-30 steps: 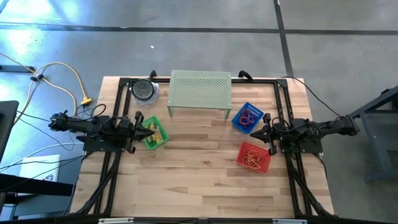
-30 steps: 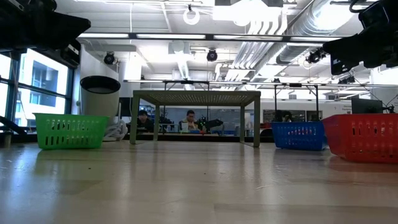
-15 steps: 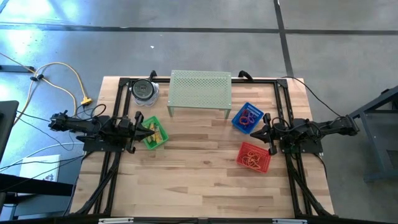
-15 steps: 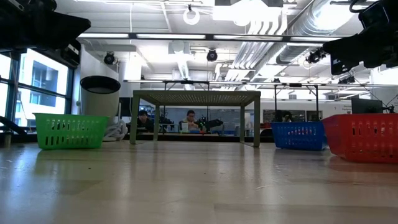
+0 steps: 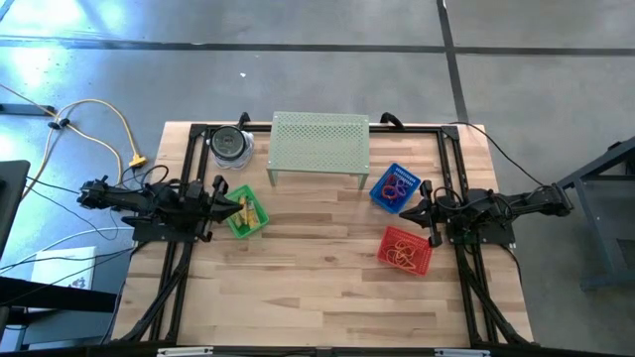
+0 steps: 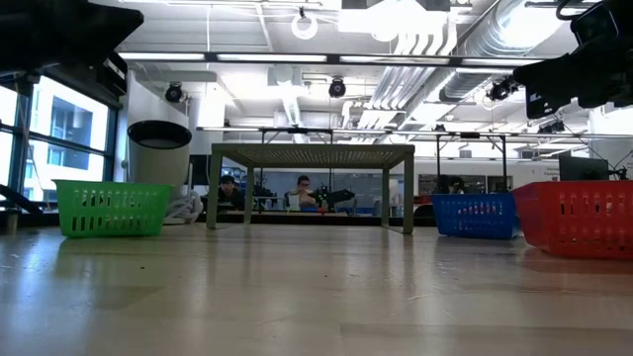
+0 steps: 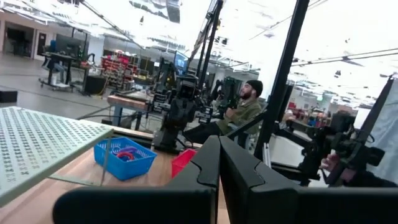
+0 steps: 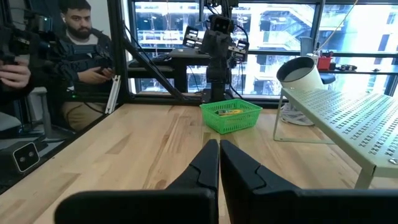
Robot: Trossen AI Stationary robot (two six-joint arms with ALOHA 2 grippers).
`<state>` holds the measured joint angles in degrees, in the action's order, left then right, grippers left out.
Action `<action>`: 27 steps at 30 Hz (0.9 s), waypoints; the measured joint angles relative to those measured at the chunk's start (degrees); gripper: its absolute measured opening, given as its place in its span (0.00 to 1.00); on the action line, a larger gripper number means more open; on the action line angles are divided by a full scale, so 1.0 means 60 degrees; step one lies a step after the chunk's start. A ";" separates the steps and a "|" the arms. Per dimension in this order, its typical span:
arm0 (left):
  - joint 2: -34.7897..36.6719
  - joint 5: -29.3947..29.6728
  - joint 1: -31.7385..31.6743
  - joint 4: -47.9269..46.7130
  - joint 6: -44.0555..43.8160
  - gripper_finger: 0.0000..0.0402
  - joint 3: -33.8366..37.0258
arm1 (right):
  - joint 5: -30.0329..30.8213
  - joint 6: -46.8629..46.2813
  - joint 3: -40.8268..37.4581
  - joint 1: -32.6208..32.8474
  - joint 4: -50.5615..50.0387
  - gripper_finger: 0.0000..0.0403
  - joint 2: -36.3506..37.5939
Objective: Pick & Place Office Desk Supplies
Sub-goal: Put the blue basket on the shelf
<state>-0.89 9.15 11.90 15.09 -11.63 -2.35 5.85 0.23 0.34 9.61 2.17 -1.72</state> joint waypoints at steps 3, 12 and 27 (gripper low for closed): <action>0.0000 -0.0241 0.0004 0.0053 -0.0564 0.00 0.0000 | 0.0001 0.0000 -0.0001 0.0001 0.0008 0.01 0.0000; -0.0293 0.0135 0.0004 -0.0022 -0.0160 0.00 -0.0250 | -0.0902 -0.1536 0.0006 0.0004 0.2277 0.01 0.0000; -0.4074 0.1989 -0.0004 -0.0664 -0.0303 0.00 -0.1942 | 0.2224 -0.2365 0.4252 0.0004 -0.2418 0.01 -0.3965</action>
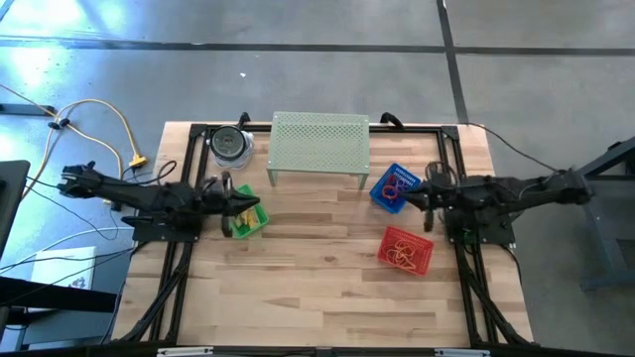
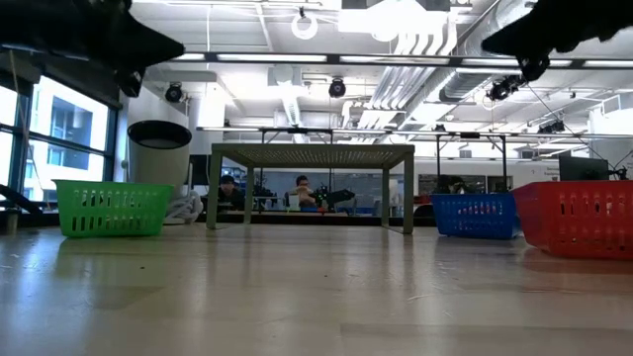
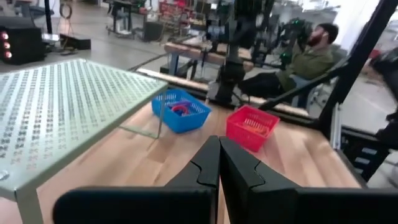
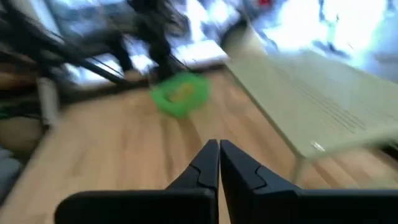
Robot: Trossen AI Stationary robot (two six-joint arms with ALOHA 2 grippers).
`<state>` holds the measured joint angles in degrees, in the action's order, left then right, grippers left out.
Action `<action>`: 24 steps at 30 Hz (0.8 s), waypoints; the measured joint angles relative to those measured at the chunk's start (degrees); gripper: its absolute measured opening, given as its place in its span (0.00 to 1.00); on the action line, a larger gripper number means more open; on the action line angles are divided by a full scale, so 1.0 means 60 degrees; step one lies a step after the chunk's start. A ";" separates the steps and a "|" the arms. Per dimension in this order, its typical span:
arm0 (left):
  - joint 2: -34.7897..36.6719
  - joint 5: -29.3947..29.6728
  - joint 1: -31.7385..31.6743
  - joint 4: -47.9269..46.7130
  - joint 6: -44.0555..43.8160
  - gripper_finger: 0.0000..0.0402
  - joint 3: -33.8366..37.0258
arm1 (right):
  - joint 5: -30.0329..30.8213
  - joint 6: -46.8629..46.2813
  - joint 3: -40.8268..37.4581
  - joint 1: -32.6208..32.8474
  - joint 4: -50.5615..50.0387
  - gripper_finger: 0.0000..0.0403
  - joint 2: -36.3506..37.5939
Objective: Pick & Place Office Desk Supplies
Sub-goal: Put the blue basket on the shelf
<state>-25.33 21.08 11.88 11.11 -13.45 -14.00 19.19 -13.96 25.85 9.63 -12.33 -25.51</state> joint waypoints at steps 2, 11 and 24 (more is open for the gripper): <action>-0.0339 0.0026 0.0000 0.0114 -0.0013 0.00 0.0004 | 0.0462 -0.0691 0.0904 0.0000 -0.1190 0.02 -0.0877; -0.1388 0.0037 0.0000 0.0405 0.0029 0.00 0.0007 | 0.0512 -0.3079 0.2876 -0.0004 -0.4238 0.28 -0.4508; -0.1886 0.0004 -0.0025 0.1018 0.0767 0.00 0.0013 | -0.0351 -0.3604 0.2873 -0.1145 -0.3984 0.44 -0.8245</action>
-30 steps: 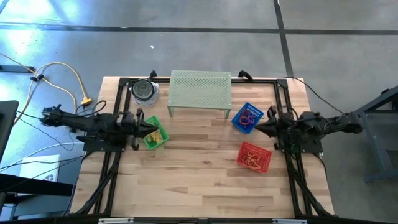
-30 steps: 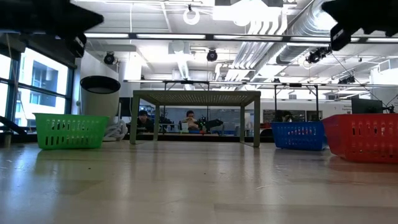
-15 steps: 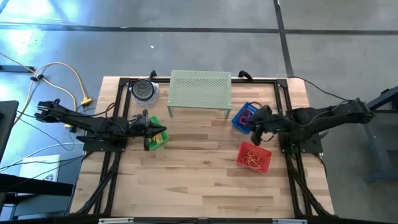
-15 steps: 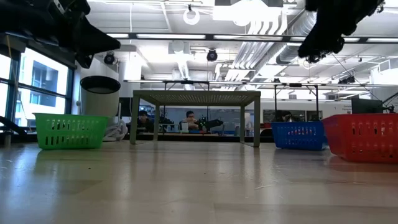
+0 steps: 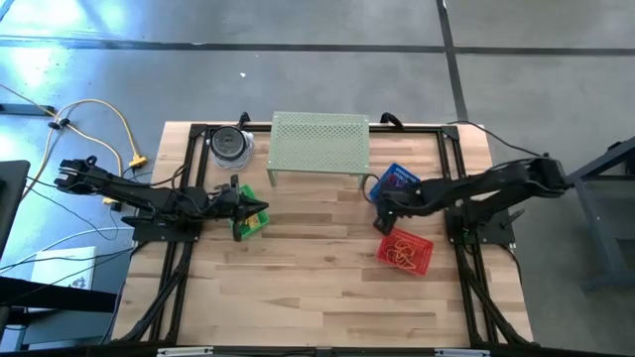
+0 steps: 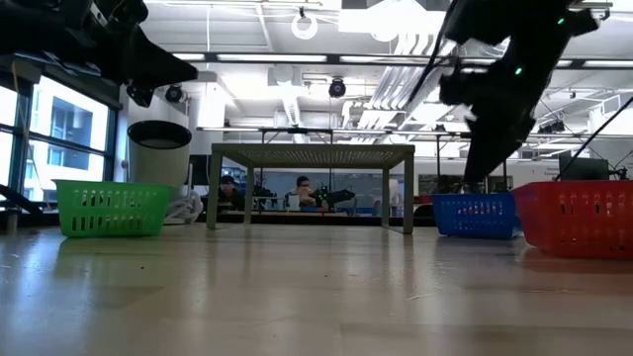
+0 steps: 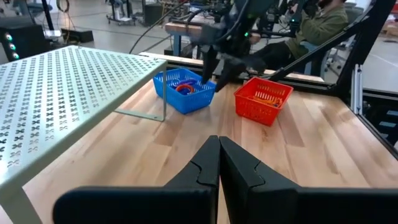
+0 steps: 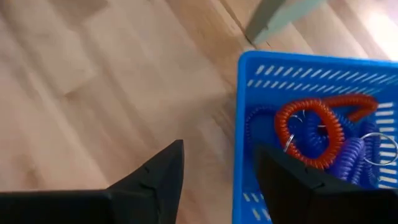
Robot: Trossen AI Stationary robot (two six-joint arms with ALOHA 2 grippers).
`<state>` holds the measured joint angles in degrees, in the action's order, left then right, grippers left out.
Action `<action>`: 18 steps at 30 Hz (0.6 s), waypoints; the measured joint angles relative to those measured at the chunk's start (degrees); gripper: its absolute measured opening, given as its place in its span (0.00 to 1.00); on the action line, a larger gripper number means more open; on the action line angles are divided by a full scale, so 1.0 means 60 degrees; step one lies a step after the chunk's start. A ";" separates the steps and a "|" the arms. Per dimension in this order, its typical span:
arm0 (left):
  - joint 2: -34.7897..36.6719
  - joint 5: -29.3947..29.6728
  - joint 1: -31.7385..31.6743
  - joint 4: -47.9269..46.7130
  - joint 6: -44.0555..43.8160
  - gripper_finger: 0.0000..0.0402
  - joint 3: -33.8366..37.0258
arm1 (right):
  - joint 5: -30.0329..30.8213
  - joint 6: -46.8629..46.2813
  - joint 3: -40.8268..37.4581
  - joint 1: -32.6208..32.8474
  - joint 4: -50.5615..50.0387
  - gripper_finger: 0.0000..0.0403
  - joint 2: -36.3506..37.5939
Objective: Pick & Place Office Desk Supplies
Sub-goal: Put the blue basket on the shelf
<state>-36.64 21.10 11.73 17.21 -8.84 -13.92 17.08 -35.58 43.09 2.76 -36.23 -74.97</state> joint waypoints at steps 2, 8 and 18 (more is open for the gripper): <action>0.0000 0.0000 0.0010 0.0003 -0.0004 0.00 0.0001 | 0.0035 -0.0095 0.0000 -0.0274 0.0121 0.45 -0.0396; -0.0003 -0.0027 0.0203 -0.0004 -0.0031 0.00 0.0002 | -0.0031 -0.0137 0.0004 -0.1056 0.0354 0.45 -0.1164; -0.0742 -0.0313 0.0648 -0.0004 -0.0029 0.16 0.0002 | -0.0499 0.0225 0.0011 -0.1522 0.0407 0.32 -0.2027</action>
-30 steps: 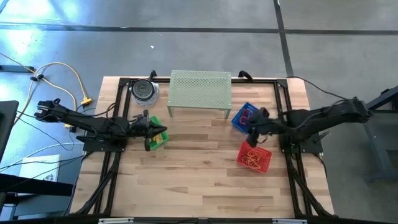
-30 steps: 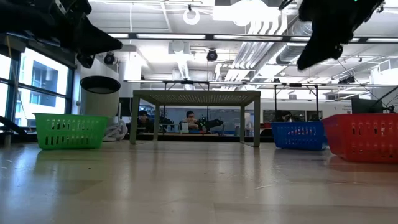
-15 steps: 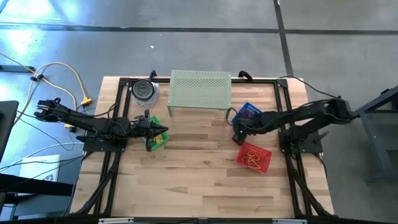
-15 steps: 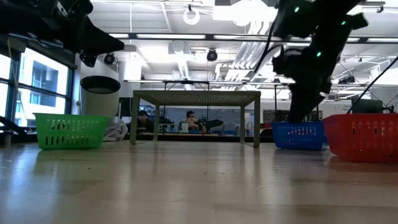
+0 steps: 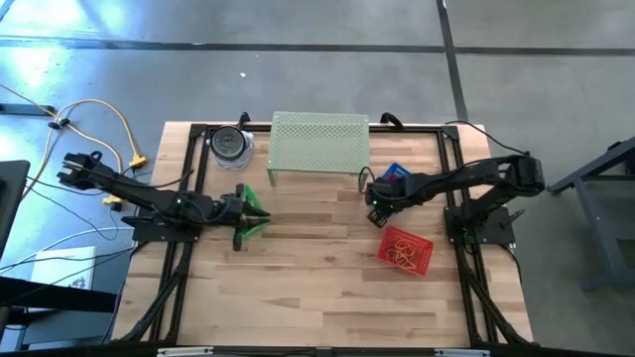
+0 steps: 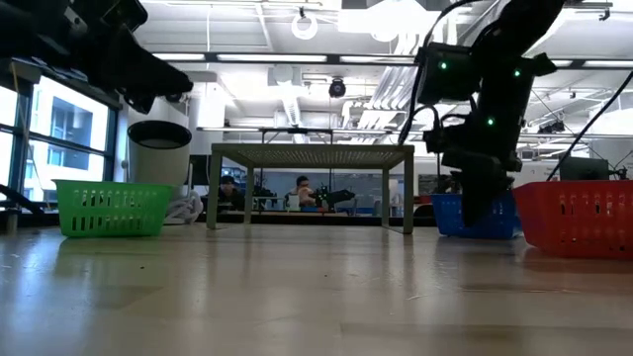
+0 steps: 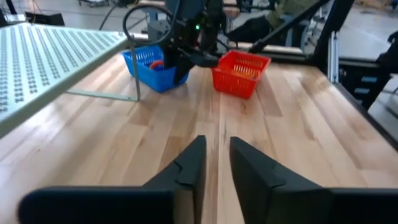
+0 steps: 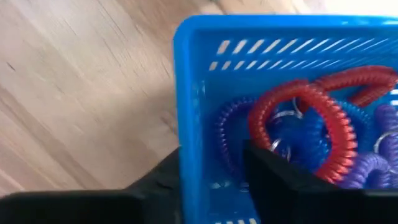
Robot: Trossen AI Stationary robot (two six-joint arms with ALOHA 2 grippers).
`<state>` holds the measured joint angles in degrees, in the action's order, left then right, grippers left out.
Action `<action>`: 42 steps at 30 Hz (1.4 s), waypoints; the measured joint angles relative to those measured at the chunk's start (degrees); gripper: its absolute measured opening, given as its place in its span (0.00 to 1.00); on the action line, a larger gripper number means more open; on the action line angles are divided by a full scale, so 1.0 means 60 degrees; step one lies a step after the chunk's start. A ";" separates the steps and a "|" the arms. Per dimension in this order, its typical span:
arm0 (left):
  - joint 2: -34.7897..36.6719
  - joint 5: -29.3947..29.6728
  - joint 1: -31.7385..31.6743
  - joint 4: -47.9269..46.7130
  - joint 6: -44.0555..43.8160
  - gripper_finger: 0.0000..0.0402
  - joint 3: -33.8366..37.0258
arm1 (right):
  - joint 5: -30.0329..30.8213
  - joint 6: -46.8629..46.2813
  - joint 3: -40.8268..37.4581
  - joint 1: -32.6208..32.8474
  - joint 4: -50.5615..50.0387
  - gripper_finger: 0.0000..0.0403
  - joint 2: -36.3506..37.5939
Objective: Pick & Place Office Desk Supplies
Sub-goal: Put the blue basket on the shelf
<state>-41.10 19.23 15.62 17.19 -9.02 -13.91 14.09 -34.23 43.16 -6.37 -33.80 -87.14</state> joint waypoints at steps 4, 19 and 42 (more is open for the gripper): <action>-0.0261 0.0003 0.0000 0.0000 0.0000 0.22 0.0000 | -0.0074 0.0007 0.0000 0.0015 -0.0121 0.08 -0.0054; -0.0376 0.0003 0.0004 0.0001 -0.0336 0.23 0.0004 | 0.0993 -0.0587 0.2578 0.1228 -0.4775 0.01 0.0096; -0.0372 -0.0516 0.0004 0.0000 -0.1053 0.23 0.0007 | -0.0118 0.7578 0.6958 -0.0372 -0.2761 0.01 -0.0582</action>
<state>-43.33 16.13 15.64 17.19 -15.33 -13.87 13.38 11.24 84.90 -8.60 -50.36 -90.63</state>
